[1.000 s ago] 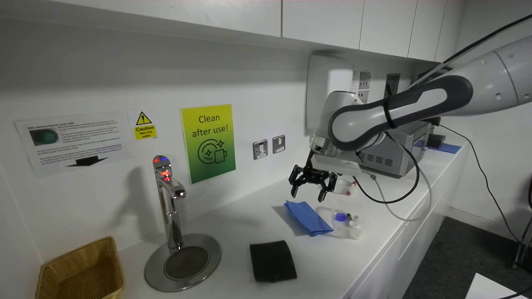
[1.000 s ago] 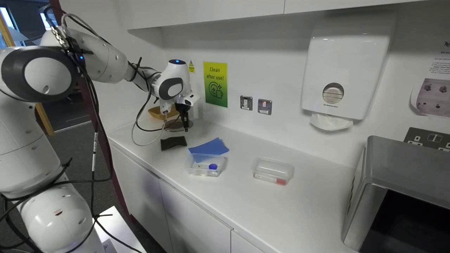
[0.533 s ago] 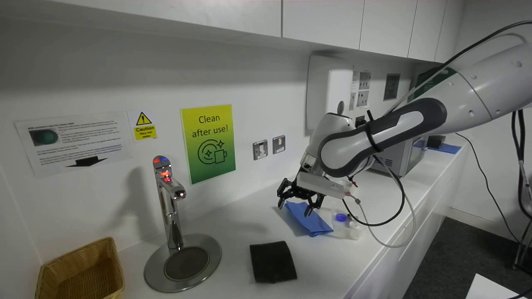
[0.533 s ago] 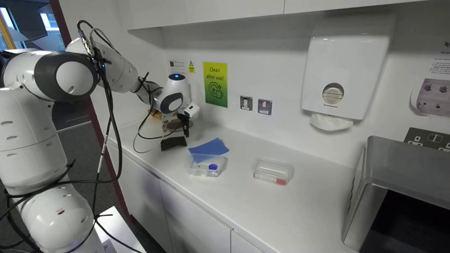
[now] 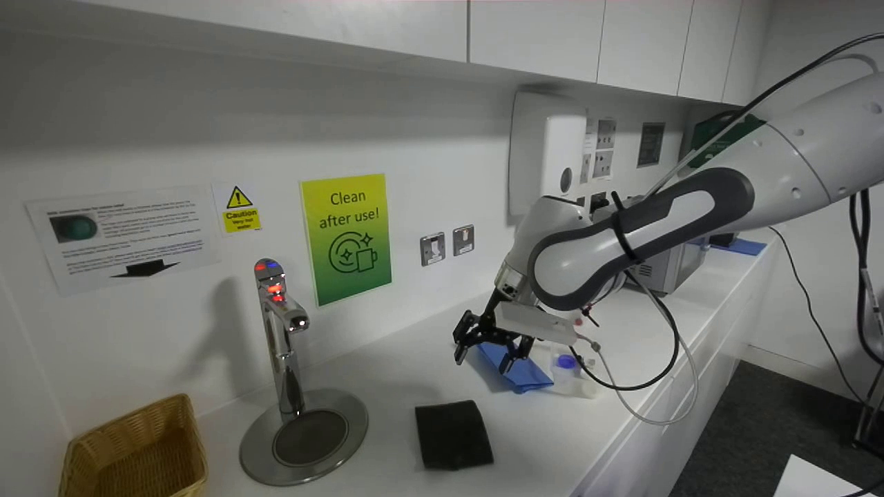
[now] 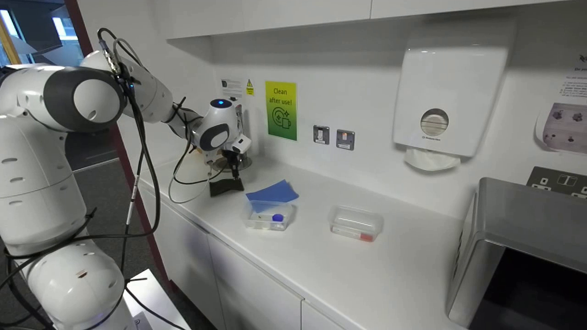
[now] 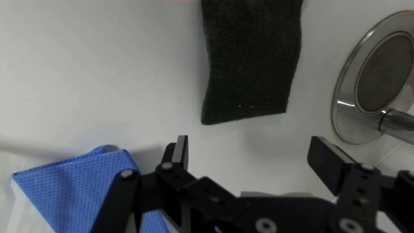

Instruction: Put the grey towel in the clear container on the left.

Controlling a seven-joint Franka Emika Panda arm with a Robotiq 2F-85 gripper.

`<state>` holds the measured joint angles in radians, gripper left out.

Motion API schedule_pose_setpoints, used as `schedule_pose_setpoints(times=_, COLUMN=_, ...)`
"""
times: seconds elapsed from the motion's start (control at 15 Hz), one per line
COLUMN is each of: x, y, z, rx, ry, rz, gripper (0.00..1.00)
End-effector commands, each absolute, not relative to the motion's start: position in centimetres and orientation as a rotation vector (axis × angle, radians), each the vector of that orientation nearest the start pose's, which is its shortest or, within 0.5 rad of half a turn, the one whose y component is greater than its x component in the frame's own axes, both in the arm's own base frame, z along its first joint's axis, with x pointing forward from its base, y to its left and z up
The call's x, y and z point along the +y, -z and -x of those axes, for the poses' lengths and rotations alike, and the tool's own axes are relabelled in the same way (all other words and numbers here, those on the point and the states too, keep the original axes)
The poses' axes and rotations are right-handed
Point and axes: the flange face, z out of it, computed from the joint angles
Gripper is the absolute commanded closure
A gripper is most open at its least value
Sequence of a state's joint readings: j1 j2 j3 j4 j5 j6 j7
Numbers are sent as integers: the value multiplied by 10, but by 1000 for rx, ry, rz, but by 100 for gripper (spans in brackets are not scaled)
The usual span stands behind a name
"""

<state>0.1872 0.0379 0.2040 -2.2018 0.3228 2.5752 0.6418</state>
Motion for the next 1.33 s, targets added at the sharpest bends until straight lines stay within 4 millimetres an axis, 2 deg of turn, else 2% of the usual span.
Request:
schedule_pose_setpoints(times=0.0, x=209, y=-399, z=-525, rx=681, ry=245, rz=2689, gripper=0)
schedule_pose_setpoints(times=0.47, x=209, y=-398, z=-525, rx=682, ry=242, rz=2690, gripper=0)
schedule_pose_setpoints(times=0.8, x=218, y=-372, z=-524, rx=669, ry=189, rz=2699, gripper=0)
schedule_pose_setpoints(times=1.27, x=224, y=-347, z=-528, rx=666, ry=138, rz=2714, gripper=0)
